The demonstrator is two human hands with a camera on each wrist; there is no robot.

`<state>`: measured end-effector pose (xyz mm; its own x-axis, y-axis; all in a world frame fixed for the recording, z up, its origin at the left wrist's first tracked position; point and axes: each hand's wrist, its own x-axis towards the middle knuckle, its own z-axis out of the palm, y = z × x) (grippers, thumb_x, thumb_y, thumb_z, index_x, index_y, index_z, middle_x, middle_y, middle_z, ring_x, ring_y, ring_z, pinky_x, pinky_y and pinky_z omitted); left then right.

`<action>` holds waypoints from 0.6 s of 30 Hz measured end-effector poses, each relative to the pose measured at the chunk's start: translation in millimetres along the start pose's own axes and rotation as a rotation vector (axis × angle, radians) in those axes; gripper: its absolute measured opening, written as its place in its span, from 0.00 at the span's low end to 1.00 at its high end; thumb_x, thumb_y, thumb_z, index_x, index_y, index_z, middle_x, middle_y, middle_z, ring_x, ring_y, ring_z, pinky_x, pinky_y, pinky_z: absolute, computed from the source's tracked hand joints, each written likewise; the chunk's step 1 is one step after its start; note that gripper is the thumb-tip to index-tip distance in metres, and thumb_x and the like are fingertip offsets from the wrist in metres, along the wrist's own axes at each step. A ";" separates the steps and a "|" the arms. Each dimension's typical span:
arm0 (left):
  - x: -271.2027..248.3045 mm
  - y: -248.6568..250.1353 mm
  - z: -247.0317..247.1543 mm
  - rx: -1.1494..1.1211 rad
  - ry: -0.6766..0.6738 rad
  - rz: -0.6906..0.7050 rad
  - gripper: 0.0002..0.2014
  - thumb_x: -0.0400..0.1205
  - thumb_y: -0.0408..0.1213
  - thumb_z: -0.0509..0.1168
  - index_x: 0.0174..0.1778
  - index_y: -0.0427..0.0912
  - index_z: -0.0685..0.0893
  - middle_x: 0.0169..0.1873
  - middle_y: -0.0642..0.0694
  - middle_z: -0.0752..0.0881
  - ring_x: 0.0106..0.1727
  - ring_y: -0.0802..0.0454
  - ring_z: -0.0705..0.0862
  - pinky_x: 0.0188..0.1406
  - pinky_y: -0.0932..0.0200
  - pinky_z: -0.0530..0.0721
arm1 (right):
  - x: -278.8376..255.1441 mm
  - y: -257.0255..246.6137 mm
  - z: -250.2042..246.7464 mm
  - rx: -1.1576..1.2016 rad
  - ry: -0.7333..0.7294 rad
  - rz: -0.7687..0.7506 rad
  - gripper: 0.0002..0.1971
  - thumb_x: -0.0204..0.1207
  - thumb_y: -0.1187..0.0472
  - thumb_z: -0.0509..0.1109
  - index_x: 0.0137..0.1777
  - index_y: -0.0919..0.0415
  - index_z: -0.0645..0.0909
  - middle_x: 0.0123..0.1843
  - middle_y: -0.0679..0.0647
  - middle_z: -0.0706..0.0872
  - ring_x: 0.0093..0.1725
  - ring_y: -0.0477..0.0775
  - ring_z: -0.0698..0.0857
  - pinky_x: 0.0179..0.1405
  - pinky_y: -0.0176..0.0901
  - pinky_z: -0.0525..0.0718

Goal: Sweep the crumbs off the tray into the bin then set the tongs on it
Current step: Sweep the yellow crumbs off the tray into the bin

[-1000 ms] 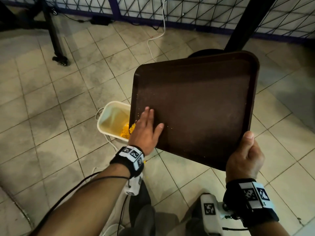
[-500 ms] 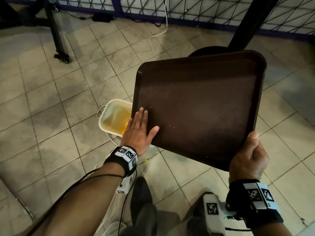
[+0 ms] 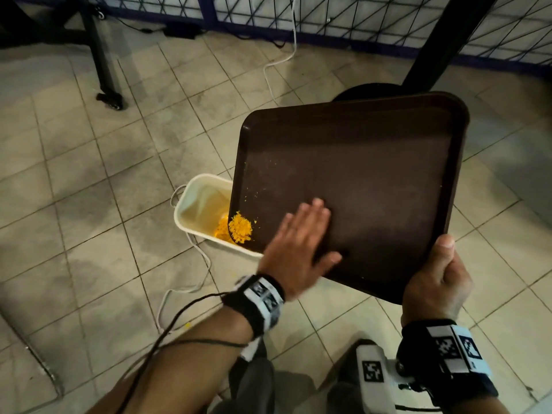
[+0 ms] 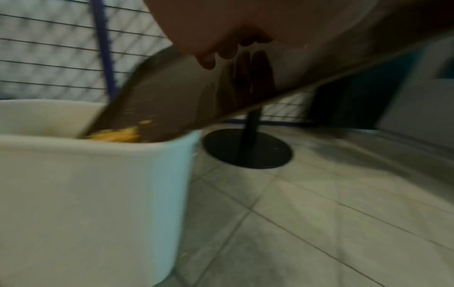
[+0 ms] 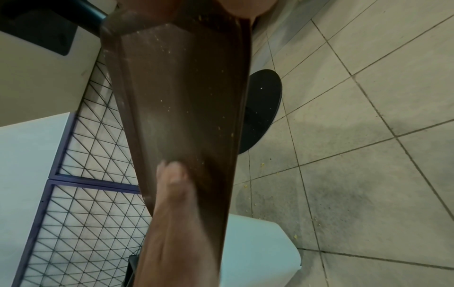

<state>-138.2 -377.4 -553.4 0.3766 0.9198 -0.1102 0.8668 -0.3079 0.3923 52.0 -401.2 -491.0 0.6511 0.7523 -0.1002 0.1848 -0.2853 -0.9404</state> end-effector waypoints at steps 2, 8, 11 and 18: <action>-3.8 25.2 14.0 0.083 -0.052 0.165 0.38 0.86 0.64 0.44 0.87 0.45 0.44 0.86 0.46 0.40 0.87 0.48 0.38 0.85 0.45 0.42 | 1.3 -0.2 -0.7 -0.023 0.003 -0.010 0.24 0.88 0.43 0.52 0.32 0.52 0.72 0.31 0.49 0.74 0.31 0.46 0.73 0.32 0.40 0.72; -29.5 -50.9 22.3 0.055 -0.171 -0.328 0.40 0.82 0.70 0.32 0.85 0.49 0.34 0.84 0.50 0.30 0.85 0.52 0.32 0.85 0.48 0.38 | 5.2 6.4 -5.2 -0.003 0.025 0.027 0.25 0.86 0.40 0.53 0.33 0.54 0.73 0.31 0.50 0.75 0.32 0.48 0.73 0.35 0.44 0.74; -28.6 -60.1 7.0 0.049 -0.168 -0.396 0.41 0.81 0.70 0.28 0.85 0.48 0.34 0.83 0.50 0.29 0.85 0.52 0.33 0.83 0.52 0.34 | 4.0 6.6 -4.3 -0.001 0.030 0.030 0.25 0.86 0.41 0.53 0.31 0.54 0.71 0.30 0.49 0.72 0.30 0.46 0.71 0.33 0.43 0.72; -19.4 13.8 19.5 0.107 -0.105 0.198 0.38 0.86 0.65 0.41 0.87 0.46 0.42 0.86 0.48 0.37 0.86 0.49 0.37 0.85 0.44 0.43 | 2.7 2.0 -2.5 -0.003 0.026 0.028 0.25 0.88 0.43 0.53 0.30 0.54 0.70 0.29 0.49 0.71 0.24 0.40 0.71 0.27 0.34 0.71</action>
<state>-127.2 -404.2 -563.7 0.5698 0.8103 -0.1372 0.8001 -0.5089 0.3175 55.9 -401.3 -492.3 0.6746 0.7287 -0.1180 0.1684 -0.3075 -0.9365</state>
